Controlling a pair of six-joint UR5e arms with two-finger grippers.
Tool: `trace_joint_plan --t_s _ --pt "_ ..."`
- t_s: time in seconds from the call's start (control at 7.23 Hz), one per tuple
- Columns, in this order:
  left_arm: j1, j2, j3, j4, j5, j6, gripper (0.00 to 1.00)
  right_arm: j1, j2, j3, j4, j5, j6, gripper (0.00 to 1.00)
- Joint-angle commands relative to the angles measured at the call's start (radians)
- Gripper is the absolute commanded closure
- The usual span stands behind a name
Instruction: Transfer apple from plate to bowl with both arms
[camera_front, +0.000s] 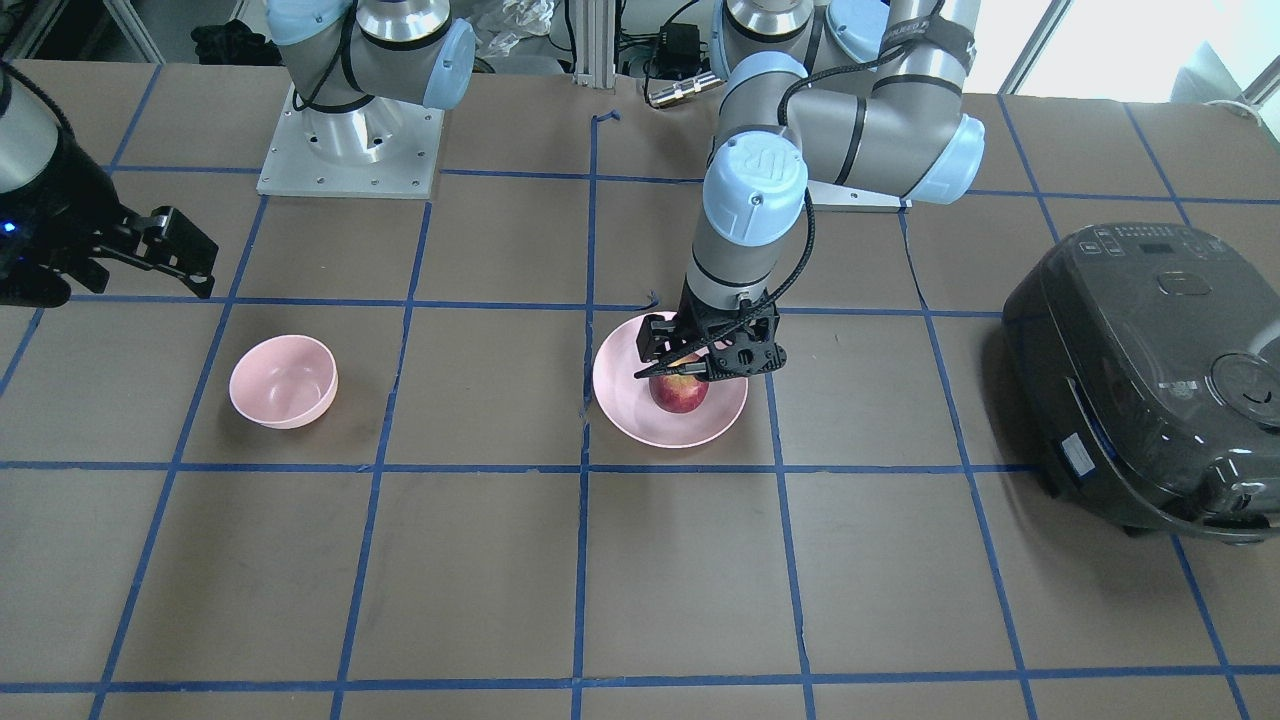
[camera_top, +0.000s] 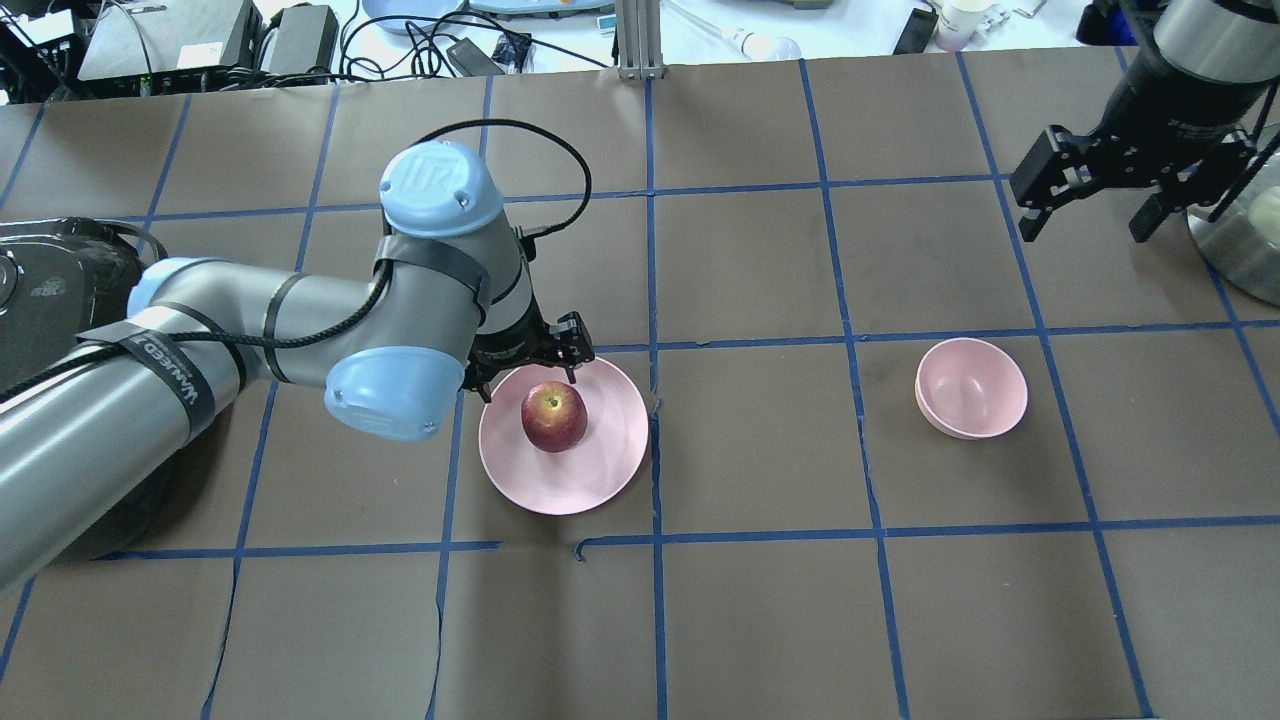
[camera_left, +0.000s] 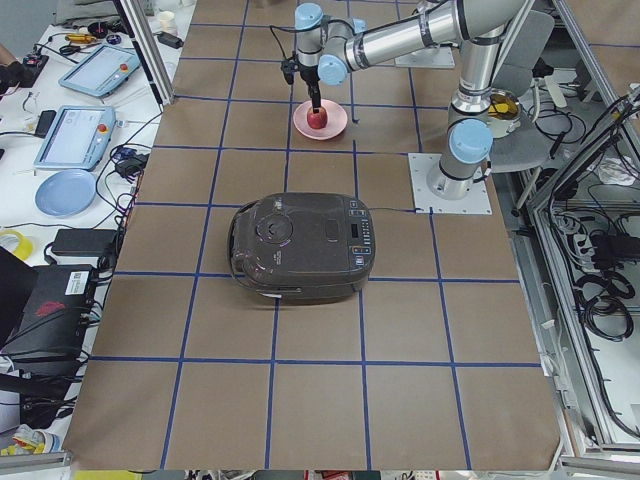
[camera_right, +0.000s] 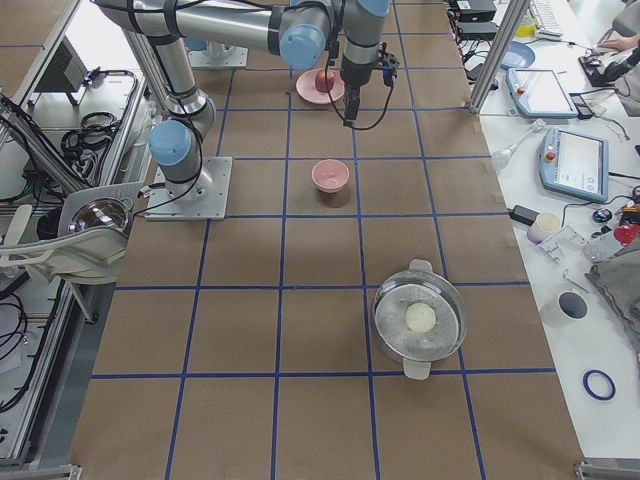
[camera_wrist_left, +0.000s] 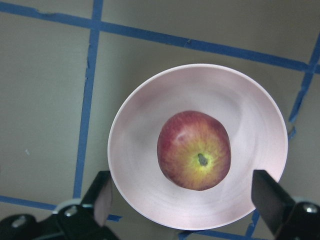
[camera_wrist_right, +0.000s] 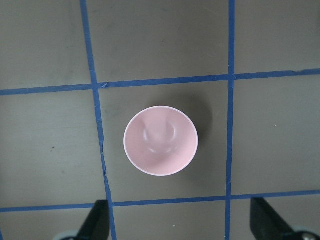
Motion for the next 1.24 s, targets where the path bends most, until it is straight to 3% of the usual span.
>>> trace_joint_plan --t_s 0.0,0.28,0.69,0.97,1.11 --pt "-0.049 -0.051 -0.031 0.066 -0.001 0.009 0.00 -0.030 0.051 0.039 -0.096 0.001 -0.033 0.00" --pt "-0.048 -0.082 -0.023 0.088 0.010 0.078 0.00 -0.034 0.065 0.139 -0.232 0.006 -0.163 0.00" --pt "-0.047 -0.114 -0.009 0.103 0.056 0.107 0.02 -0.121 0.099 0.285 -0.298 0.073 -0.192 0.00" --pt "-0.047 -0.116 -0.006 0.103 0.056 0.112 0.44 -0.145 0.152 0.343 -0.384 0.084 -0.272 0.00" --pt "-0.047 -0.114 -0.003 0.105 0.055 0.113 0.59 -0.146 0.177 0.366 -0.438 0.084 -0.272 0.00"
